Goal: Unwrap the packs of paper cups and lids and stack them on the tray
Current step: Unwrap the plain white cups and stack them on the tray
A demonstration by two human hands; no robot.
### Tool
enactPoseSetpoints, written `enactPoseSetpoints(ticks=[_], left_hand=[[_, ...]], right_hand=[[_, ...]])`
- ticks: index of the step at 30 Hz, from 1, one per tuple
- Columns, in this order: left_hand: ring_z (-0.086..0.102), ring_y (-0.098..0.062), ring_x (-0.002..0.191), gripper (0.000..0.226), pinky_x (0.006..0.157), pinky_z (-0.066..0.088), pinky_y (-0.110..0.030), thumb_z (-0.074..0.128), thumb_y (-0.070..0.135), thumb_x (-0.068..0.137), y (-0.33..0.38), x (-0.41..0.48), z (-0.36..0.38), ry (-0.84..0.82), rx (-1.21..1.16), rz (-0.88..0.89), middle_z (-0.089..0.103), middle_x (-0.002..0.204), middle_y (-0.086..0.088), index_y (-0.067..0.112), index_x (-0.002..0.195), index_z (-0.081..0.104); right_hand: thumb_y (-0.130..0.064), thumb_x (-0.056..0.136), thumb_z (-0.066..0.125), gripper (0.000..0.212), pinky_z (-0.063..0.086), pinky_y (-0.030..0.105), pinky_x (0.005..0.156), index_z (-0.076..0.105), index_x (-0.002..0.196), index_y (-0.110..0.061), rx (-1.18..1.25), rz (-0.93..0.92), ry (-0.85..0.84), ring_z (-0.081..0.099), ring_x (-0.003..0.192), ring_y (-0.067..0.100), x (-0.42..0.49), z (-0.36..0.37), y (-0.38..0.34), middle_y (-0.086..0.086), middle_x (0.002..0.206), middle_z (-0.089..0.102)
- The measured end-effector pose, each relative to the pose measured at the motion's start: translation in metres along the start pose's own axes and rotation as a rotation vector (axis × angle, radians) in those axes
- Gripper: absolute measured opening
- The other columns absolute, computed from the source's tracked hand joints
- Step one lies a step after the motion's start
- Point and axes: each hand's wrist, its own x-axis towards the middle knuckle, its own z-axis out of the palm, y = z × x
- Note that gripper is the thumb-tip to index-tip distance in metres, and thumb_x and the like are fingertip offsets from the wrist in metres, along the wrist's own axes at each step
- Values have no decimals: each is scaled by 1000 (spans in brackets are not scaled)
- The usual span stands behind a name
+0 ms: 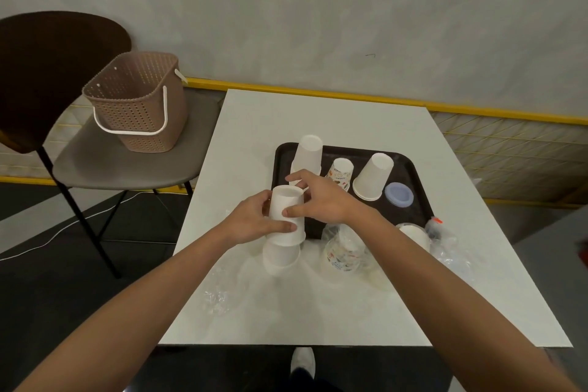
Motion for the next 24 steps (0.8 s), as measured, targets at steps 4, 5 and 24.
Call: enactPoseSetpoints(ticks=[4, 5, 24], left_hand=[[62, -12, 101, 62, 84, 53, -29, 83, 32, 68, 6, 5, -4, 28, 23, 17, 63, 114, 6, 23, 120, 51], [62, -12, 101, 66, 85, 54, -30, 83, 37, 64, 9, 6, -6, 26, 16, 24, 64, 114, 6, 24, 120, 52], [56, -14, 94, 61, 66, 44, -15, 76, 34, 75, 92, 84, -26, 248, 186, 234, 55, 112, 7, 18, 127, 47]], right_hand=[[-27, 78, 75, 63, 44, 19, 76, 44, 132, -22, 41, -15, 31, 56, 87, 7, 1, -7, -3, -7, 107, 51], [-28, 78, 75, 63, 44, 18, 75, 44, 132, -22, 42, -23, 43, 56, 85, 4, 2, -10, -4, -8, 107, 51], [-30, 84, 67, 54, 43, 22, 80, 45, 132, -22, 63, -152, 347, 51, 101, 8, 58, -85, -7, -4, 125, 54]])
